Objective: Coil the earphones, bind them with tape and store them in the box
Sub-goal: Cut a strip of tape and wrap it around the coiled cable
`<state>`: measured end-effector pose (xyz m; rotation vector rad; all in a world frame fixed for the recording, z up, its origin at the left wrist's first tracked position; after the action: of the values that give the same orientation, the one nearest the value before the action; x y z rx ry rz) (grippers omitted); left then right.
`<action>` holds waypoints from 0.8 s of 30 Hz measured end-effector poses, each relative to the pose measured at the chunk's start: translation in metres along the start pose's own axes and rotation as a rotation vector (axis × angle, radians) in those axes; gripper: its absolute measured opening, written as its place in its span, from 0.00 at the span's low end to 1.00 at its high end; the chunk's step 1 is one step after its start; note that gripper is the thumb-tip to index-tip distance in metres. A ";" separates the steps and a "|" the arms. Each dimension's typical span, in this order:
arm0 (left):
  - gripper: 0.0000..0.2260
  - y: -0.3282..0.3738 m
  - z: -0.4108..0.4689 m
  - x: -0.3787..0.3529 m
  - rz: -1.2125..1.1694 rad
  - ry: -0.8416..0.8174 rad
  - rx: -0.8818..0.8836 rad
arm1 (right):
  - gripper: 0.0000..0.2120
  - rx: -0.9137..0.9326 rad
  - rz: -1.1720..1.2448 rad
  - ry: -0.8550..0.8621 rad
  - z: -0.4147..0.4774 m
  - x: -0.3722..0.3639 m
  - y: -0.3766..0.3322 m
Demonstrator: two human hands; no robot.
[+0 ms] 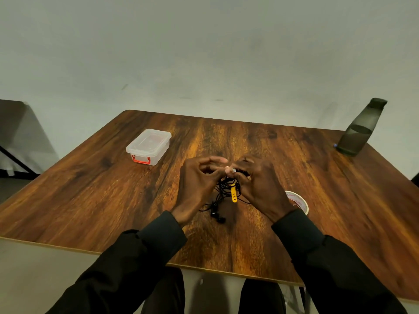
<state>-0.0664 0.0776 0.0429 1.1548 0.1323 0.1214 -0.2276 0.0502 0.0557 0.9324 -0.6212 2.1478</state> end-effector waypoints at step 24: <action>0.11 0.017 0.029 0.006 -0.335 -0.061 0.368 | 0.20 -0.591 1.432 -0.232 -0.024 -0.028 0.028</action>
<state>-0.0564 0.0592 0.0697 1.4834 0.3012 -0.2447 -0.2456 0.0365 0.0147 0.3424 -2.4179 2.6116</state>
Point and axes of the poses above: each hand's wrist, its own z-axis towards the middle knuckle, its own x-axis out of the back of the hand, y = z × x, the point moved 4 cm from there along z, towards the middle knuckle, and after that the axes turned 15 degrees about -z, right-handed, at the moved point
